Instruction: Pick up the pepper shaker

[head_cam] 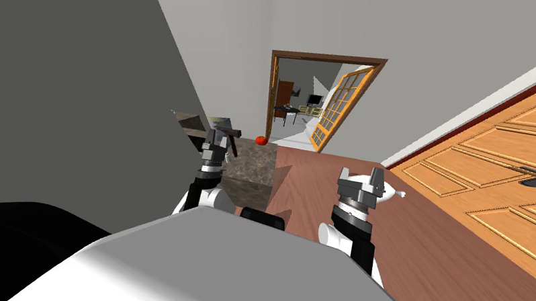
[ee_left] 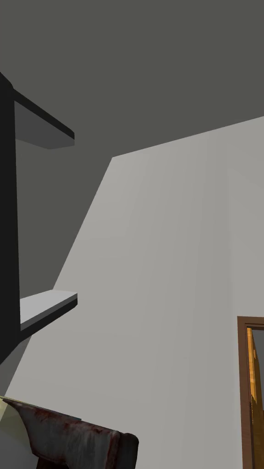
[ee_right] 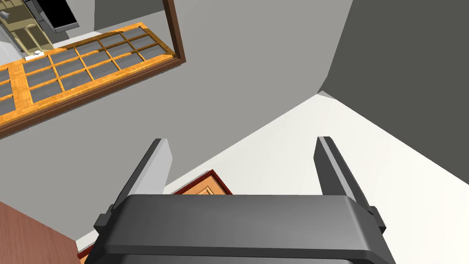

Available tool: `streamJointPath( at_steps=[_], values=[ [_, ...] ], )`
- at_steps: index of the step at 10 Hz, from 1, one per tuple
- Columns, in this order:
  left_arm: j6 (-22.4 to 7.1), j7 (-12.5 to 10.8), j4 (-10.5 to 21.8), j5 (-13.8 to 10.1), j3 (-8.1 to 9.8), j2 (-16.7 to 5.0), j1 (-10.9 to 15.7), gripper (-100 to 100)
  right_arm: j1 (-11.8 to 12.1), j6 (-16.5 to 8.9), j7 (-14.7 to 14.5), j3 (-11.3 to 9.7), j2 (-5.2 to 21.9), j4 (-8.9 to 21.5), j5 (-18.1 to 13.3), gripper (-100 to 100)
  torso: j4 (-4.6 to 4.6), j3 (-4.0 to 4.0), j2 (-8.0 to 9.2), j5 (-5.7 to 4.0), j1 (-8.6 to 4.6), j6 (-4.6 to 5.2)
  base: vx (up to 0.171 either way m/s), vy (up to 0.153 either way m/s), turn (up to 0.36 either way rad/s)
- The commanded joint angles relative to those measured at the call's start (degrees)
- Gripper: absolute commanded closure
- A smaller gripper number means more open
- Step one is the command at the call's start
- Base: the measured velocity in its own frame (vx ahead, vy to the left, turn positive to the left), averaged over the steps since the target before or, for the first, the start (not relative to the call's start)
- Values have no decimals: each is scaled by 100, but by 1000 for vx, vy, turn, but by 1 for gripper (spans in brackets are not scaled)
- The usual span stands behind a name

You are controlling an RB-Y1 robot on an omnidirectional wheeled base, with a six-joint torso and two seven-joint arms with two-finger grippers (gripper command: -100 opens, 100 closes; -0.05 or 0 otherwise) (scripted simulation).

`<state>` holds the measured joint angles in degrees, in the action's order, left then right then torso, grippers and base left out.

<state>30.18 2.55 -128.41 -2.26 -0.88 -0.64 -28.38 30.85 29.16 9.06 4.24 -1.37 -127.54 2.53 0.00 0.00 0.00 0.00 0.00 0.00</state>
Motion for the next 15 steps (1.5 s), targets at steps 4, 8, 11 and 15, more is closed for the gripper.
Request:
streamJointPath(
  at_steps=[4,8,11,15],
  values=[
    [-141,-214,106,158,75,-639,-35,-100,0,0,0,-1,-1,0,0,0,3,9,15,-9,-43,0,-34,-97,50],
    [-341,-524,317,333,212,-1276,-99,-100,0,0,0,-1,-2,0,0,0,3,8,14,-13,-59,0,-39,-151,70],
    [-462,-713,482,411,294,-1673,-152,-100,0,0,0,-1,-1,0,0,0,2,3,5,-9,-40,0,-14,-123,51],
    [-657,-1020,805,491,410,-2284,-273,-100,0,0,0,-1,-1,0,0,0,0,-1,-2,-10,-41,0,0,-144,55]
  ],
)
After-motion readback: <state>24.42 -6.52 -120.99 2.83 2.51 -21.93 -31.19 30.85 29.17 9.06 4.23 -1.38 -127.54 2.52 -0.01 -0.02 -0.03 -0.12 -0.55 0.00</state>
